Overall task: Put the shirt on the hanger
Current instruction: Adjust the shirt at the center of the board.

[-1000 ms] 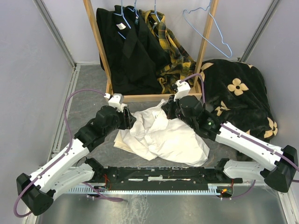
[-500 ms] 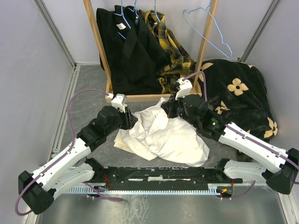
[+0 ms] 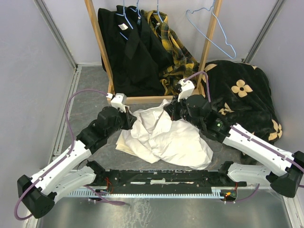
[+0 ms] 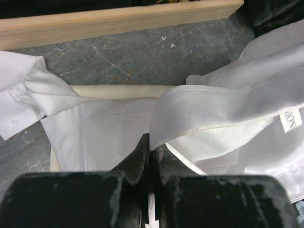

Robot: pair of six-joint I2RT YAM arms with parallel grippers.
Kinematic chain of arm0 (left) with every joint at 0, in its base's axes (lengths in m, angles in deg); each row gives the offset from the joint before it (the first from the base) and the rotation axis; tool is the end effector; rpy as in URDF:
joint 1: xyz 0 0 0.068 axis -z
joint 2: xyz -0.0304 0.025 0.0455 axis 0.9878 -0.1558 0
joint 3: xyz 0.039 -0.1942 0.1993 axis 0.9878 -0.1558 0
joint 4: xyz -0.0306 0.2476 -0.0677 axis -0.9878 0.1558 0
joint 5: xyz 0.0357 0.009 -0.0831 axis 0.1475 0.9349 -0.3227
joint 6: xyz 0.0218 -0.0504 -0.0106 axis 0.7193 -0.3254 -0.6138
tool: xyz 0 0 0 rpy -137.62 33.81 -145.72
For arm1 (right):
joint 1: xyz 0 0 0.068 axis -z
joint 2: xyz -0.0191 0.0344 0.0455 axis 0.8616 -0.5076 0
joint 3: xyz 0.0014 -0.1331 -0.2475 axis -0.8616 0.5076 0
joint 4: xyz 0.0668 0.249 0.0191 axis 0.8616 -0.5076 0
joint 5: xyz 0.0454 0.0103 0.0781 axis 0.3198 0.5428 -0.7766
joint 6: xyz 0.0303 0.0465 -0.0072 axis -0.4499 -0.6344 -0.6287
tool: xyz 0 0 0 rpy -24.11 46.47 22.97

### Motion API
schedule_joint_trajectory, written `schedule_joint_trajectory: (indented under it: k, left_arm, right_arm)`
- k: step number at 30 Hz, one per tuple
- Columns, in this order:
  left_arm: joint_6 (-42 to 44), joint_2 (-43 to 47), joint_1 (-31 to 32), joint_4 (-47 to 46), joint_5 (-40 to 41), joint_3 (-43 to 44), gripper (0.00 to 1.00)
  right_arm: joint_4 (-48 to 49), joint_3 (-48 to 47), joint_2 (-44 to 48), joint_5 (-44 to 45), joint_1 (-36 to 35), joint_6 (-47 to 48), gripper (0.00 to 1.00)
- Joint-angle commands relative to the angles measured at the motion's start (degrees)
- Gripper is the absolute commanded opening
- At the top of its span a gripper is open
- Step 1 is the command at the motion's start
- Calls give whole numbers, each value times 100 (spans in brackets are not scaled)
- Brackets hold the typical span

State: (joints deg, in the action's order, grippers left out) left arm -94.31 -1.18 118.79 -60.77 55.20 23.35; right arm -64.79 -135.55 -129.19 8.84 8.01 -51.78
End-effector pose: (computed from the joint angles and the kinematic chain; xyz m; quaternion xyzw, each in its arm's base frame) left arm 0.1503 -0.1115 0.2953 0.0655 0.8444 -0.2420 0.4735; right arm 0.1623 0.1907 0.3677 -0.1063 0.8066 0.2964 0.5002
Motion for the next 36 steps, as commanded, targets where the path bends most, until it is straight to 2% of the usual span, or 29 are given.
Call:
schedule_joint_trajectory:
  k: [1,18,24,28,36]
  left_arm:
    - [-120,101,16,15,260,430,3]
    - [-161,250,21,401,281,931,3]
    - [49,119,21,923,348,1882,3]
    - [374,45,22,1254,711,2659,3]
    - [751,-40,22,1335,731,3688,3]
  right_arm:
    - [202,-401,-32,-299,7,182,0]
    - [263,-631,119,-747,22,208,0]
    - [-380,-1397,130,-170,22,520,0]
    - [-1001,-2154,-76,218,16,1064,0]
    - [-881,-3010,-155,365,16,1850,0]
